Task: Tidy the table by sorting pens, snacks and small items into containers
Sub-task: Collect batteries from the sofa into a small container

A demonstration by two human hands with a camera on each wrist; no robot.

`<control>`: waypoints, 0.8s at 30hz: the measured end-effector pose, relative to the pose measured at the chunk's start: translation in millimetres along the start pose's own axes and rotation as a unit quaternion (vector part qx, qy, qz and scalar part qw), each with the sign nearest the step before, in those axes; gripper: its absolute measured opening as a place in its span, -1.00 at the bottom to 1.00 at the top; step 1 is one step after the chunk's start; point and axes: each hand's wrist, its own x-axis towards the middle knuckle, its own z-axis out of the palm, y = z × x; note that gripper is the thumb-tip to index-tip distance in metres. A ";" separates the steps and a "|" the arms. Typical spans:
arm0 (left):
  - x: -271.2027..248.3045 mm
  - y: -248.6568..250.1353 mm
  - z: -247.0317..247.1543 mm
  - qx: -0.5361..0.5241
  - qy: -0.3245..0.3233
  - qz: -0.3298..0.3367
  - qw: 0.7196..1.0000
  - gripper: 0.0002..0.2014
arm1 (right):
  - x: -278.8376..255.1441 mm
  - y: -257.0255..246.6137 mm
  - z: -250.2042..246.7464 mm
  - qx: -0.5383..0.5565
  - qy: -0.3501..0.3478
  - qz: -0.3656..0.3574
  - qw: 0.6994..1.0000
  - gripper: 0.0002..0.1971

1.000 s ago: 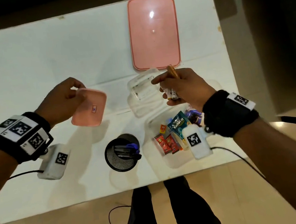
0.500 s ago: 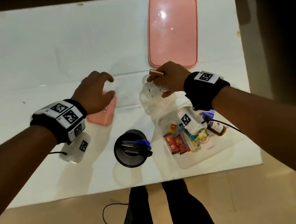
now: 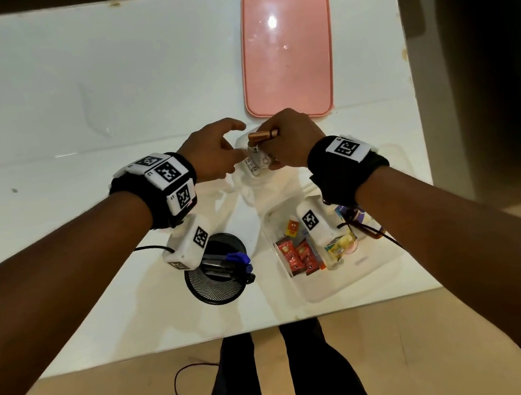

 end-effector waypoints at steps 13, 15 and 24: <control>12.2 3.4 9.7 0.003 -0.001 -0.011 1.000 -0.61 | -5.6 6.0 -5.5 -0.121 0.024 -0.056 0.991 -0.72; 13.7 3.8 9.4 0.018 0.001 -0.008 1.000 -0.61 | -9.2 6.6 -11.5 -0.155 0.042 -0.069 0.985 -0.70; 22.4 2.9 10.2 0.194 0.053 0.061 0.978 -0.55 | -11.9 1.2 -23.3 -0.284 0.057 -0.120 0.950 -0.64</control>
